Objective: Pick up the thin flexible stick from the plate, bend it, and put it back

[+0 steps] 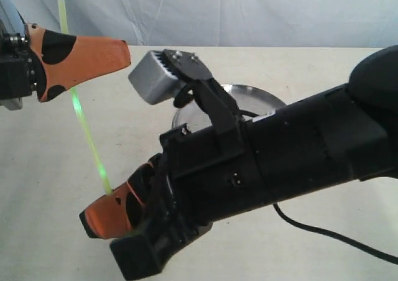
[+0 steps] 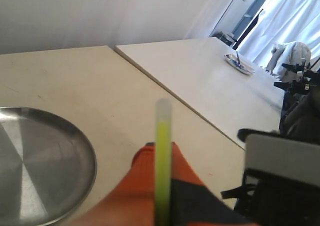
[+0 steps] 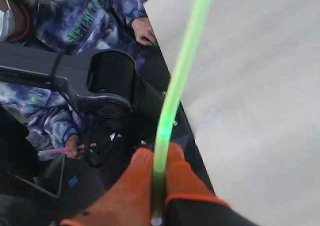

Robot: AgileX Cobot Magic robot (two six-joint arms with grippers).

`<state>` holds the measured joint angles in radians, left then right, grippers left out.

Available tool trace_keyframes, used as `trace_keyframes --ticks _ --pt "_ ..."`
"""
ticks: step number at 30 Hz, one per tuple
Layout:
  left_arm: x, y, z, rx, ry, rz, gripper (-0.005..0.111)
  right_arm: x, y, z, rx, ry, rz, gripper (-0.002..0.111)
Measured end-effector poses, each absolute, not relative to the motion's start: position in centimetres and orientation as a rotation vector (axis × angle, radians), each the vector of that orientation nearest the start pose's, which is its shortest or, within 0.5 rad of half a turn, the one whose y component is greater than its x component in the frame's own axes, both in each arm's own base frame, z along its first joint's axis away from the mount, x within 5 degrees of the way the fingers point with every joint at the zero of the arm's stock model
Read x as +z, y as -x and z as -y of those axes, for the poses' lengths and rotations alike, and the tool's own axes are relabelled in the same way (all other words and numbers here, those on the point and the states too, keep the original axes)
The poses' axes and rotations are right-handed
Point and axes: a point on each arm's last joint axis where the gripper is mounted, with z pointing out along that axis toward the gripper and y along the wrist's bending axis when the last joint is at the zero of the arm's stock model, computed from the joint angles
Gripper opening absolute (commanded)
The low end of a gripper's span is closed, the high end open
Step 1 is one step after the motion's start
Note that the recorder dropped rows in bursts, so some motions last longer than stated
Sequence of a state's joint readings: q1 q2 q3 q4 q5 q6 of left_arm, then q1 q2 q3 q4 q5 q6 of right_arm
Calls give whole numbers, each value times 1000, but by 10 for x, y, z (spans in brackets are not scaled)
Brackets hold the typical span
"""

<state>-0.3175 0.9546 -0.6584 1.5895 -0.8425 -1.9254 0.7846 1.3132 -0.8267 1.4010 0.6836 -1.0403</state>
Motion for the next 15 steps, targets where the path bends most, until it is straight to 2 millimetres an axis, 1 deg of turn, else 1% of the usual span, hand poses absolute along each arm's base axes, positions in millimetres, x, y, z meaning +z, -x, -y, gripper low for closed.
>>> trace_keyframes --ticks 5,8,10,12,13,15 --pt "334 -145 120 -1250 -615 -1783 0 317 -136 -211 1246 955 -1954 -1" --pt "338 -144 121 -1322 -587 -1764 0 325 -132 -202 1189 925 -1955 -1" --pt "342 -142 124 -1392 -550 -1733 0 323 -132 -198 1137 932 -1994 -1" --pt "348 -138 128 -1471 -530 -1693 0 316 -135 -198 1093 922 -2065 -1" --pt "350 -136 130 -1500 -540 -1672 0 312 -137 -198 1084 912 -2094 -1" --pt "354 -133 133 -1505 -577 -1643 0 306 -142 -203 1093 884 -2146 -1"
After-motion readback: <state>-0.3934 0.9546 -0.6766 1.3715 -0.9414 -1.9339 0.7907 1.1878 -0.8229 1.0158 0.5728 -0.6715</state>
